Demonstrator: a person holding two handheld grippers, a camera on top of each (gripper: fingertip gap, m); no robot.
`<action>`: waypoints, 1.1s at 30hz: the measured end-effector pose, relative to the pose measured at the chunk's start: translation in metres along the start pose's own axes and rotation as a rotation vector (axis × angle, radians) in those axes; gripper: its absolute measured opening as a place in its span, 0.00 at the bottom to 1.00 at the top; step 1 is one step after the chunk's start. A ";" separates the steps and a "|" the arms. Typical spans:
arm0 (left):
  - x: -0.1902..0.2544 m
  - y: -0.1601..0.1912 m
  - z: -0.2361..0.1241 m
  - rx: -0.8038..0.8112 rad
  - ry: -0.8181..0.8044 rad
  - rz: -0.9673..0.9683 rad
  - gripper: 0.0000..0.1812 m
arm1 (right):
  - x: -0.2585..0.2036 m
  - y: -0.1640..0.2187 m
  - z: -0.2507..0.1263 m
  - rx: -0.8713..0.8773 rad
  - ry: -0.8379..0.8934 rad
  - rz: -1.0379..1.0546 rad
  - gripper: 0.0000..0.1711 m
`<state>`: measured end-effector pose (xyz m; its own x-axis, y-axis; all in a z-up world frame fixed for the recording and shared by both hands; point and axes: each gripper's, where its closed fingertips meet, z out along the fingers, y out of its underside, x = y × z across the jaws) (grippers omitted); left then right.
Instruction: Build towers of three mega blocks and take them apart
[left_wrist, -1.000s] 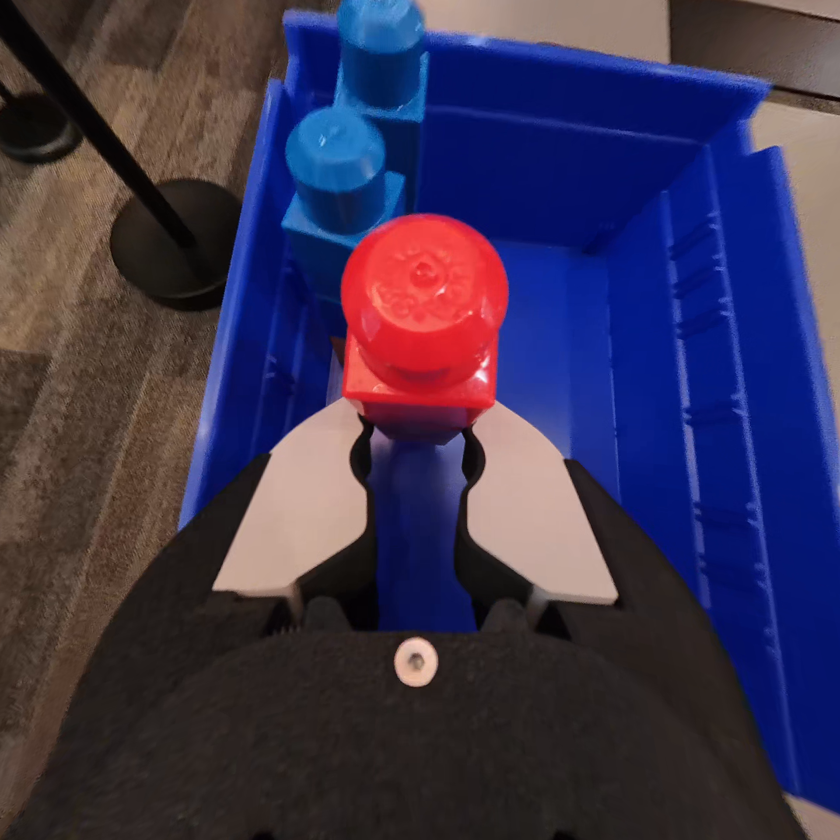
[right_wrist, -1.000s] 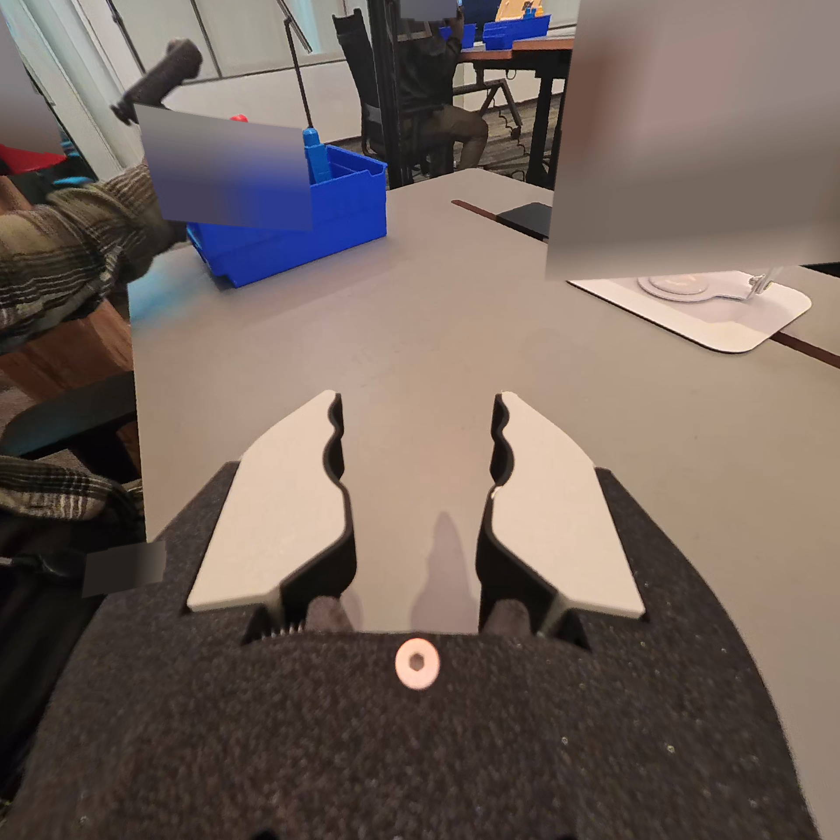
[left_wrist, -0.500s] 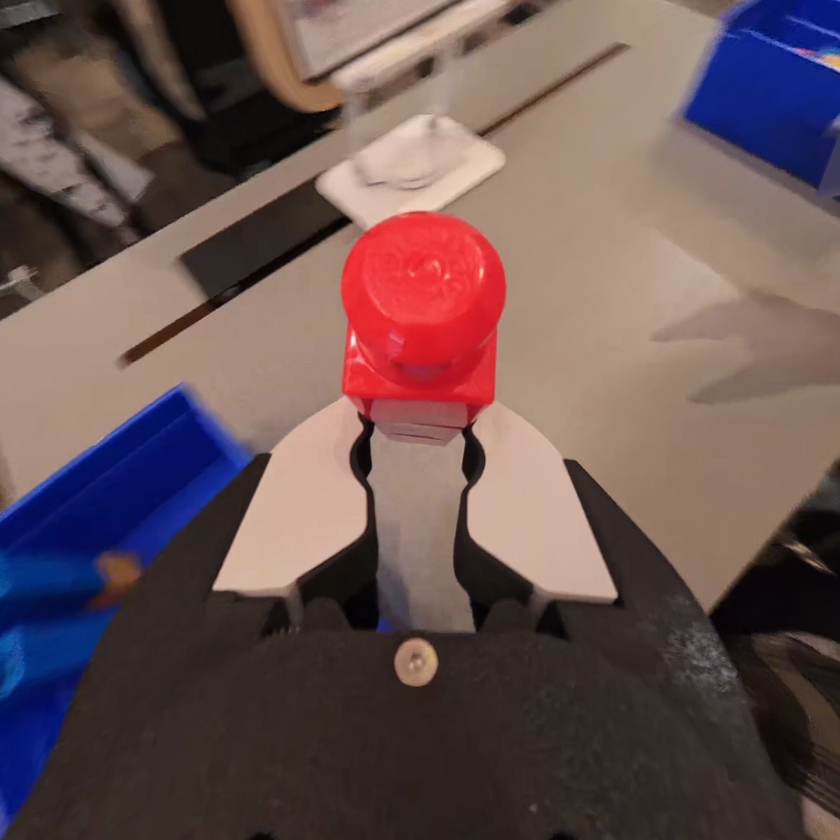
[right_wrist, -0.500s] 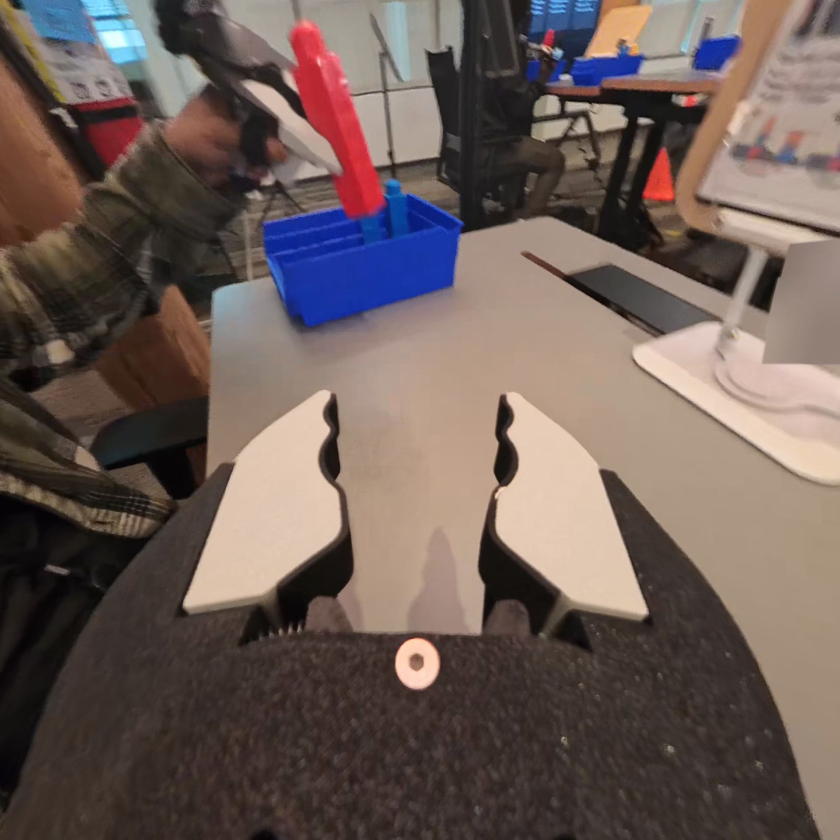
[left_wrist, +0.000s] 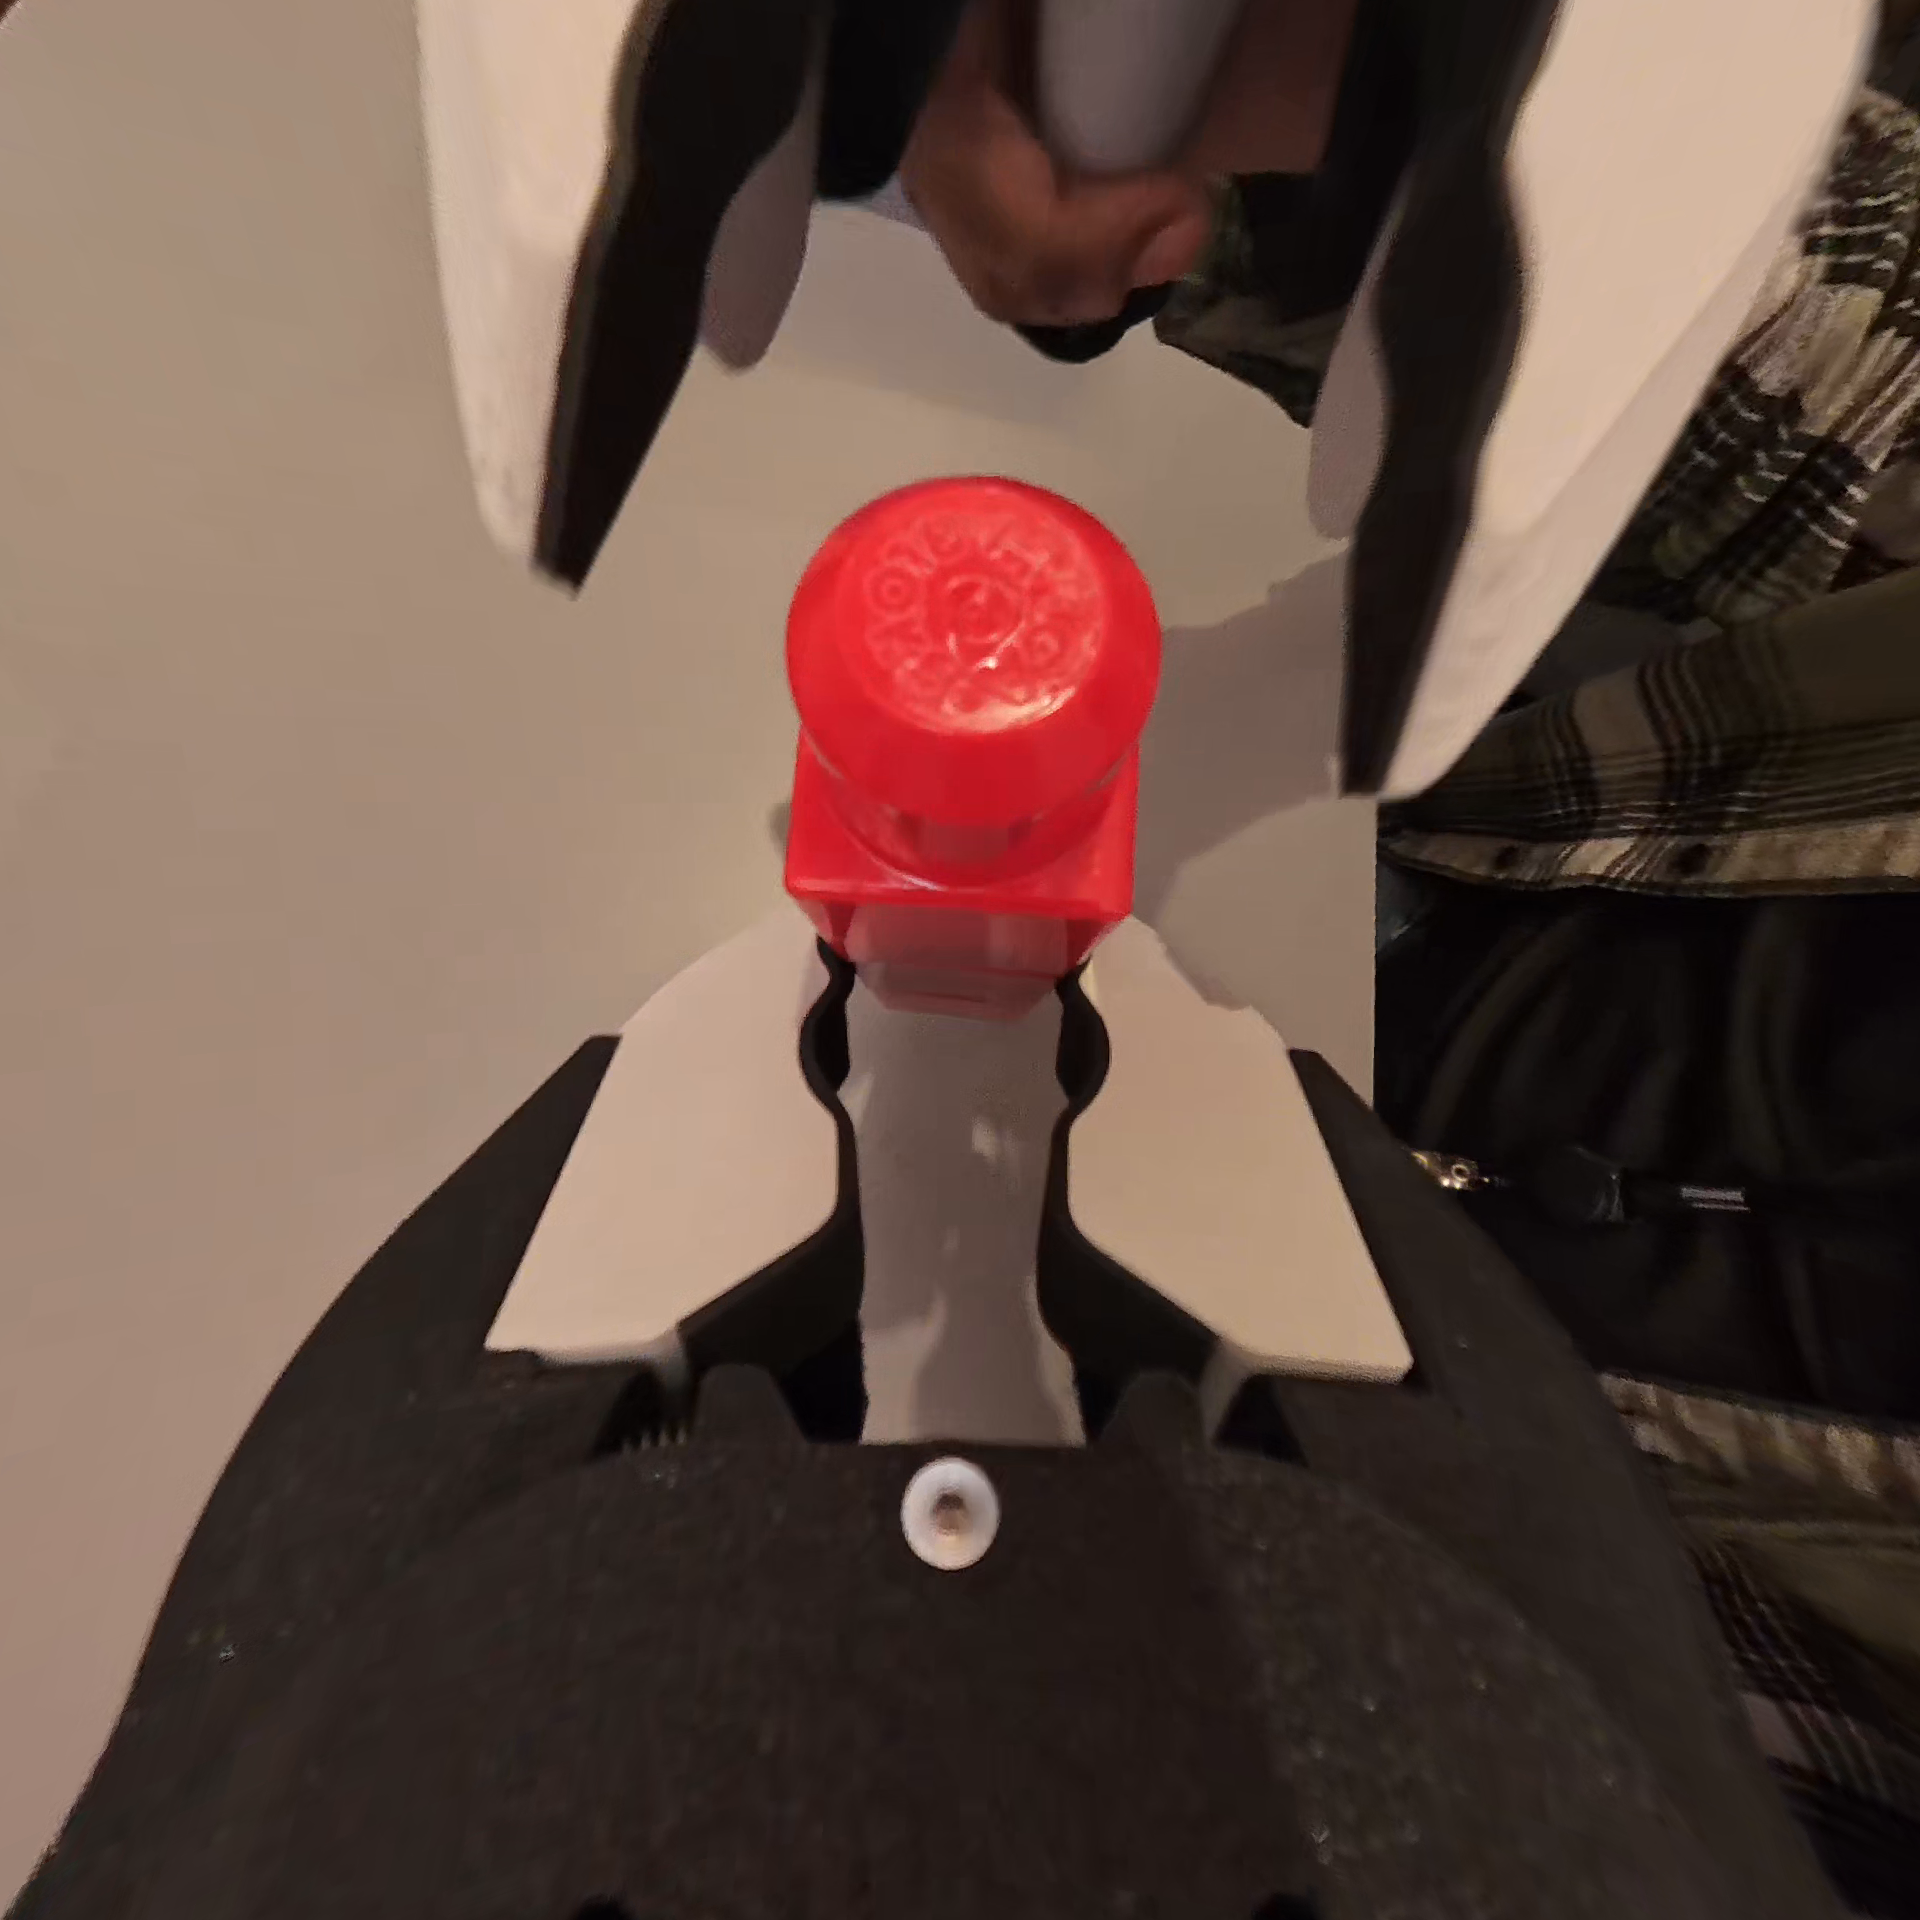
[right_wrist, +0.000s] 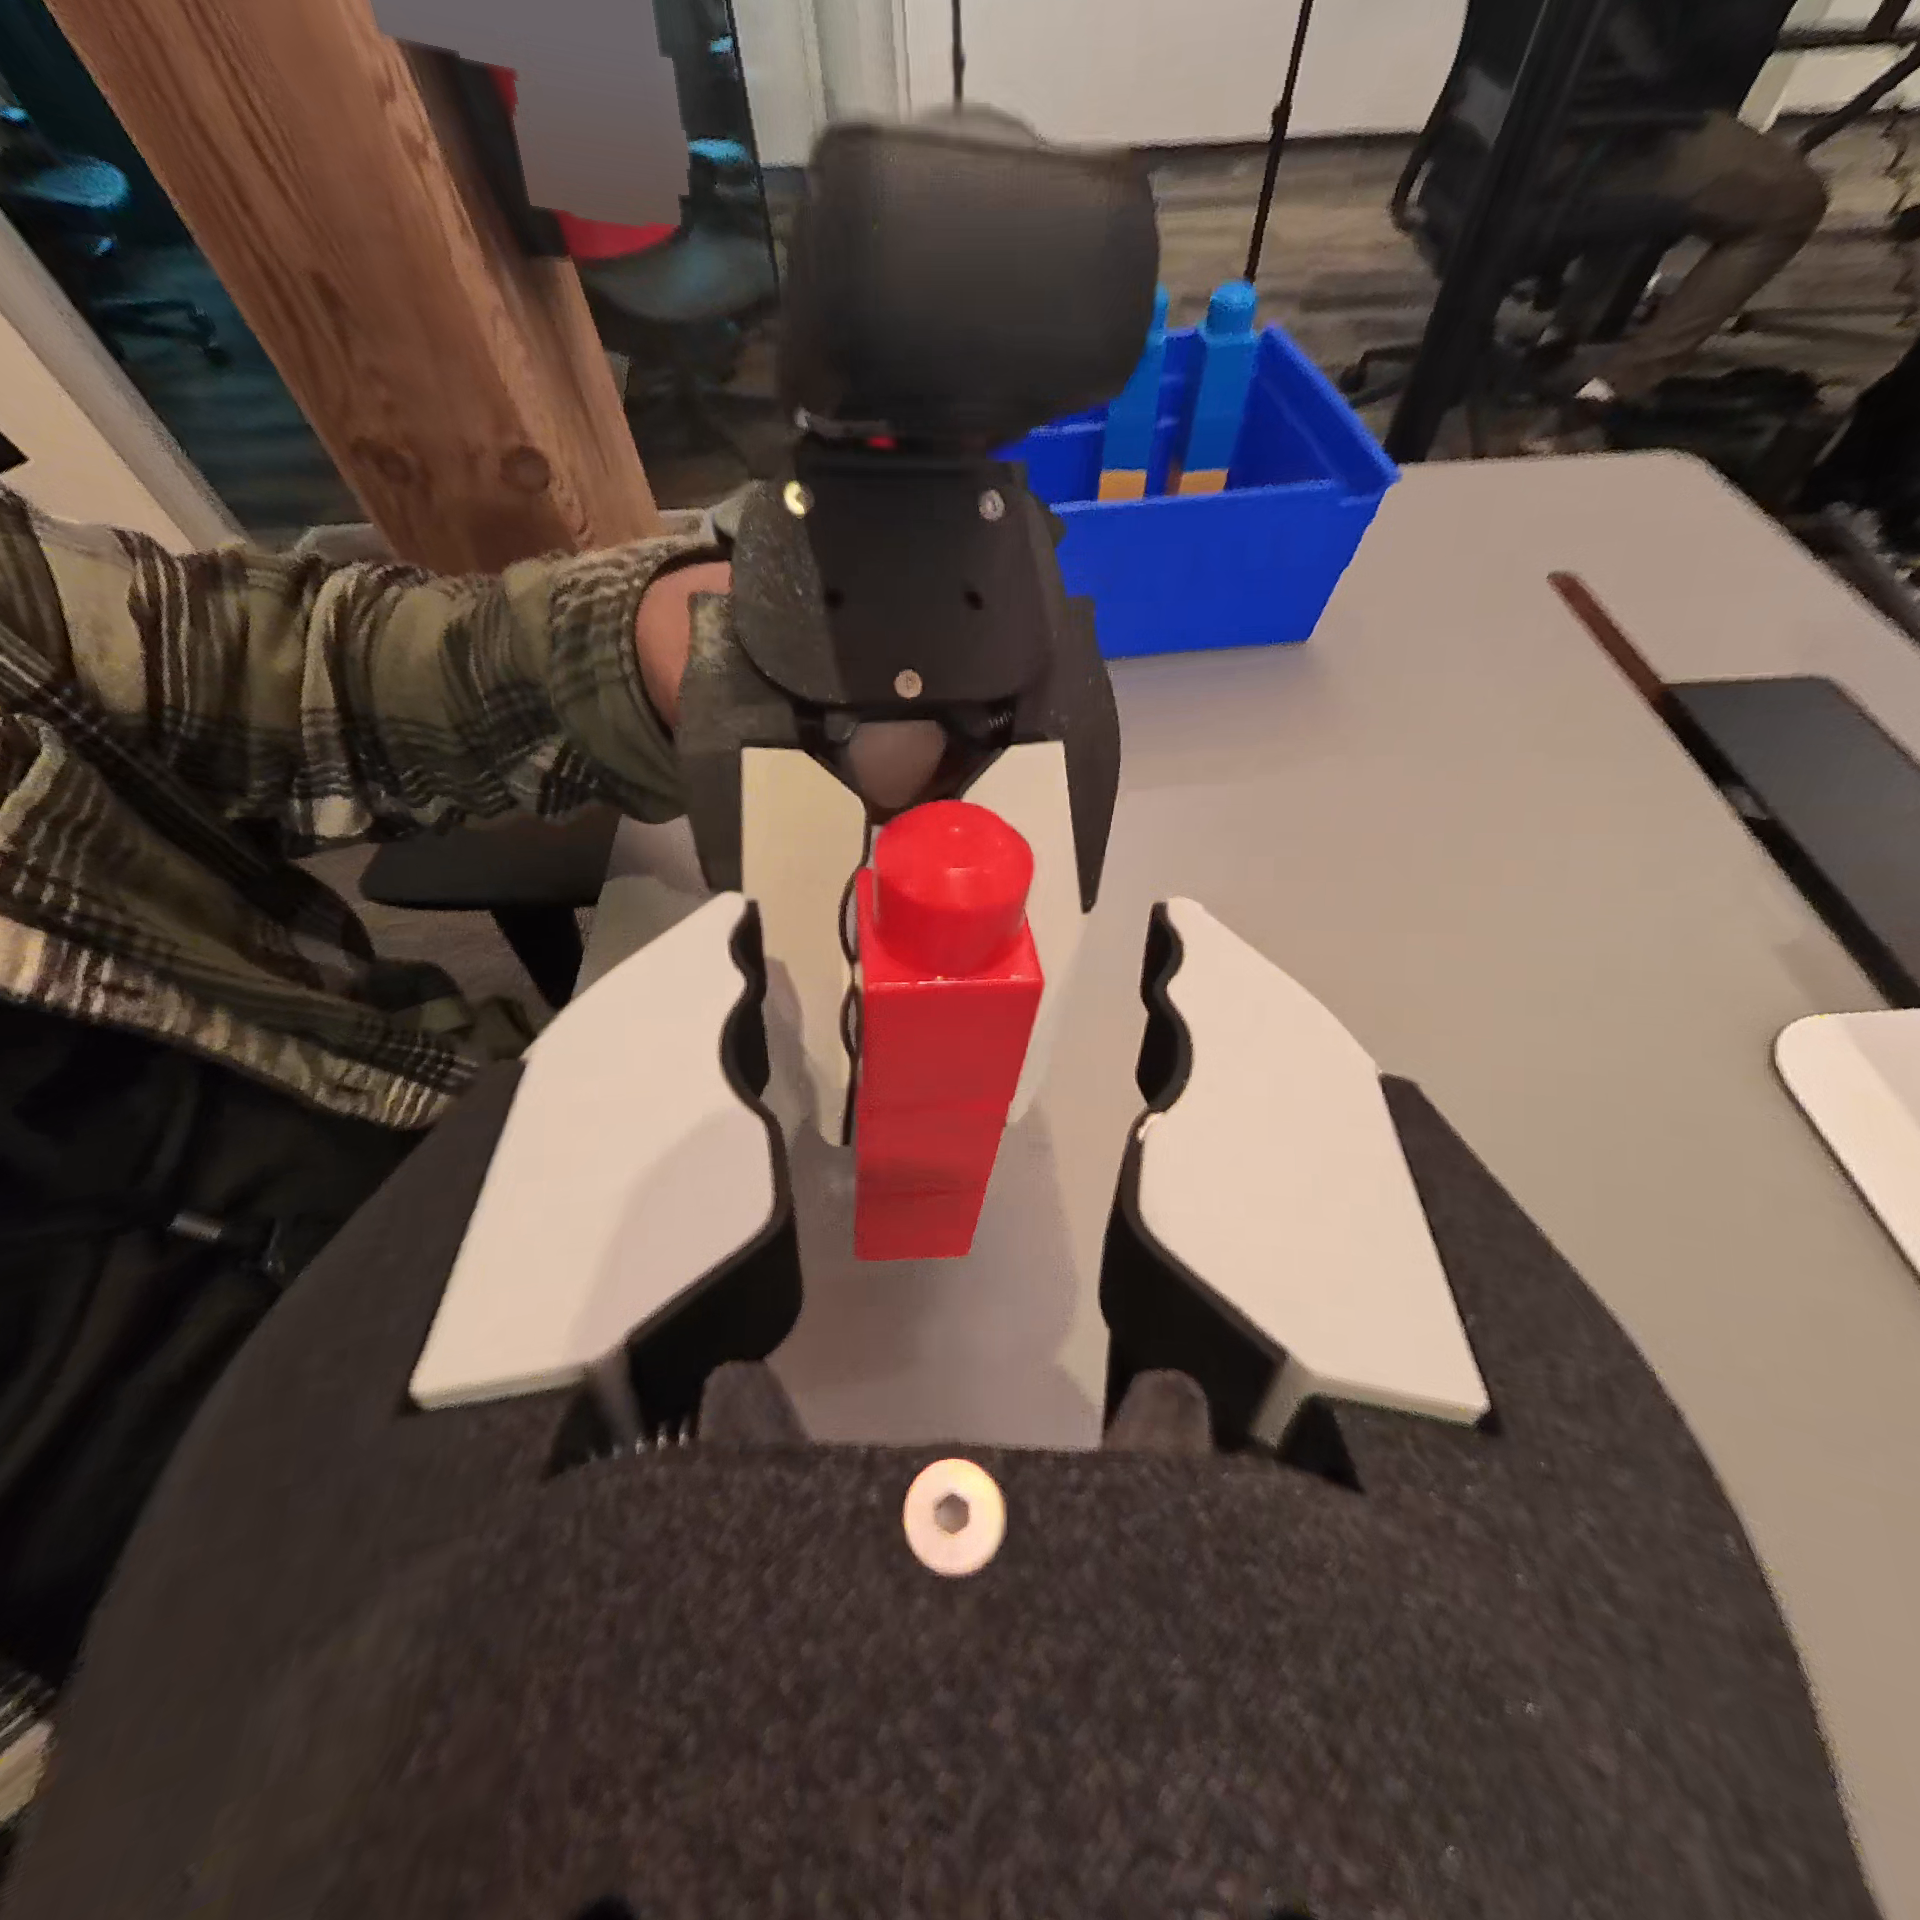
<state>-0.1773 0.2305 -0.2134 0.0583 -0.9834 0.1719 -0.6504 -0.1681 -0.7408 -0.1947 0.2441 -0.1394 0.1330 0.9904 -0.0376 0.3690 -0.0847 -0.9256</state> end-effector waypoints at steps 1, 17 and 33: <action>0.001 -0.001 0.001 0.002 0.012 0.006 0.20 | 0.001 0.004 0.003 -0.020 -0.015 0.012 0.39; -0.009 -0.036 0.017 0.421 0.192 0.008 0.35 | 0.021 -0.021 -0.031 0.336 -0.019 0.119 0.20; -0.008 -0.027 0.028 0.449 0.165 0.052 0.22 | 0.022 -0.013 -0.028 0.263 0.002 0.069 0.21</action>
<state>-0.1385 0.2408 -0.2131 -0.1103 -0.9733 0.2011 -0.2562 -0.1677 -0.9520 -0.1707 0.2634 -0.1178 0.1516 0.9830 -0.1035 0.1078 -0.1205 -0.9868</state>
